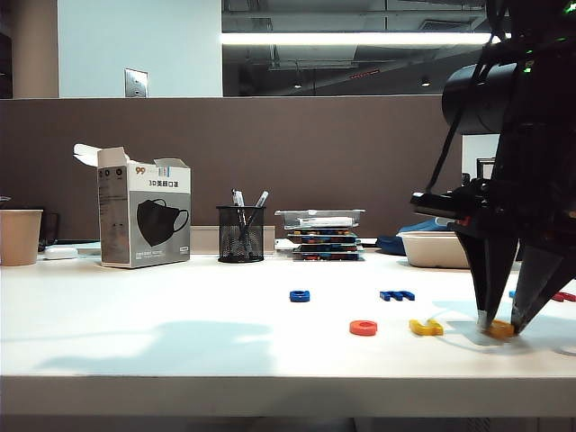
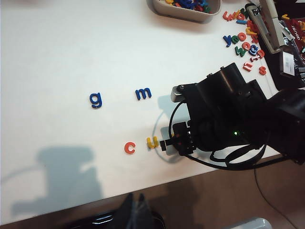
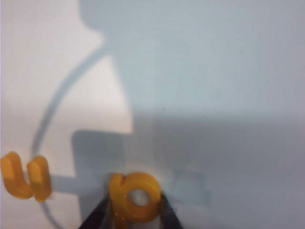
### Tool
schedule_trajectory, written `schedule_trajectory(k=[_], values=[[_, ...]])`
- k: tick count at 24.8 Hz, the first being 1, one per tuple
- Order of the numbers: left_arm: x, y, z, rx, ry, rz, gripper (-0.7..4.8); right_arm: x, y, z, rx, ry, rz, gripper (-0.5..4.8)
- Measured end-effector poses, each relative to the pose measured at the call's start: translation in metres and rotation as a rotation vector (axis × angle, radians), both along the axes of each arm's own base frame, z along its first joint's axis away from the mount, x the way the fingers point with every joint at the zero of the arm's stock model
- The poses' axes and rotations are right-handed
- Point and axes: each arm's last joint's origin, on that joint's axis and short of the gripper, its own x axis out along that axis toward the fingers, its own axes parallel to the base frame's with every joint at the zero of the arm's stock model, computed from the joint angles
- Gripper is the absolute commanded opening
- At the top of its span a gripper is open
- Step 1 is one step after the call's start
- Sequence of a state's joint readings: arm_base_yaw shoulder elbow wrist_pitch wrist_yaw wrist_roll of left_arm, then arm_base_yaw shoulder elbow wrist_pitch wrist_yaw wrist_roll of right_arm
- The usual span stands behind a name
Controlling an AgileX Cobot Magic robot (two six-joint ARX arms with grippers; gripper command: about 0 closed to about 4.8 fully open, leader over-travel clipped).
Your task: Select the appropriate letters from the row of letter magnets placed on the table to arrange into the word "cup".
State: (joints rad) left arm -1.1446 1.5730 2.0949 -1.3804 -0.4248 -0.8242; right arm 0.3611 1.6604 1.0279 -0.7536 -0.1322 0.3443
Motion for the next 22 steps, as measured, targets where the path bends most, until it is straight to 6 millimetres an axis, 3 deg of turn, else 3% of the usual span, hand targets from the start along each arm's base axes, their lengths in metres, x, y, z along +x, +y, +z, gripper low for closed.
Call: schedule_trajectory(k=[16,19,22], values=[[0.0,0.0,0.0,0.0,0.0,0.0,-0.05,0.0039,0.0012,-0.0033,-0.008,0.021,-0.001,1.18],[0.0,0.0,0.0,0.0,0.0,0.0,-0.05,0.0039,0.0012,-0.0033,-0.009,0.024,-0.001,1.81],[0.0,0.0,0.0,0.0,0.0,0.0,-0.05,0.0041,0.0017,-0.0032,0.0,0.024,0.001,1.82]])
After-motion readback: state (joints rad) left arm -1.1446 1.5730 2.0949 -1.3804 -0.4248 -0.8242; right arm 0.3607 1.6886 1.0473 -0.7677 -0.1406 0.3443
